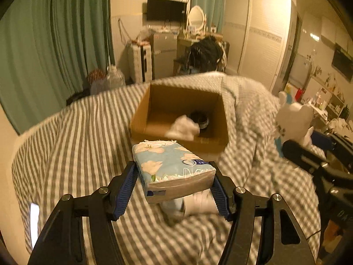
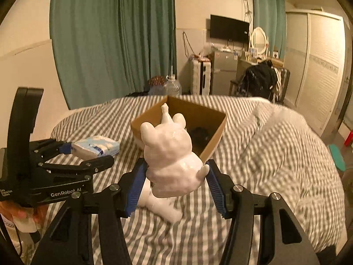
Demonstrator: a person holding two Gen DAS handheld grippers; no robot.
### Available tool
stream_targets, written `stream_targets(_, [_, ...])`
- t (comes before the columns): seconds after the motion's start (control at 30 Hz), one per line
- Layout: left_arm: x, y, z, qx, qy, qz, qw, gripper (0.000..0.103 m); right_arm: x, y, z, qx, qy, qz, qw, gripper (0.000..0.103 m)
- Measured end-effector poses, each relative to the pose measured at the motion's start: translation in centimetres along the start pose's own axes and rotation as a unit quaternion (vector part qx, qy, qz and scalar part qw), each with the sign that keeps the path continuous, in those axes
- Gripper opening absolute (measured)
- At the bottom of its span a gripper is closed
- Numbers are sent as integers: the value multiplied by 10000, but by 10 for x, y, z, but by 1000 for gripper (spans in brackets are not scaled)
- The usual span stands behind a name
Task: Organize objects
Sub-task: 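Lower tissue pack and figurine into the box and open both grippers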
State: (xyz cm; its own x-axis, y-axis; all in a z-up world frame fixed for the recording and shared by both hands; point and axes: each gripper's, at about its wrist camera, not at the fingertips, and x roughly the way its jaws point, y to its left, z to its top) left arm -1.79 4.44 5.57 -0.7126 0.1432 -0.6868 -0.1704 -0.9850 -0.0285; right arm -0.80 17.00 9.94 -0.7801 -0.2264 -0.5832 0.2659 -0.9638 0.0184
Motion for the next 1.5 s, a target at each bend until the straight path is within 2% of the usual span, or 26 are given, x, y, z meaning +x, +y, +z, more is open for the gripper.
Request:
stream_targets(0.13, [3,0,29,12,-229,-66,9997,65,4,-4,25,-73,-149,-21,9999,54])
stream_targets(0.33, [29,3,68,18,-398,-60,9992,65,27,-9,66,-125,-307,-42,9994,54])
stream_targets(0.63, [99,21,108,-89,-457,74,9989,65,96,-29,98,68,-247,-65,9996,54])
stream_targets(0.77, [142,26,120,41,-416,164,9990,65,132,-42,109,198,-214,-61,9996,54])
stream_targets(1.0, [210,32,120,131,-41,78,9999,65,208,-56,118,234,62,-78,9997,54])
stream_targets(1.13, [228,28,117,226,91,18,9997,65,245,-66,118,205,350,-85,9991,54])
stream_targets(1.5, [253,15,98,556,345,52,9978,66,272,-76,103,372,715,-105,9967,54])
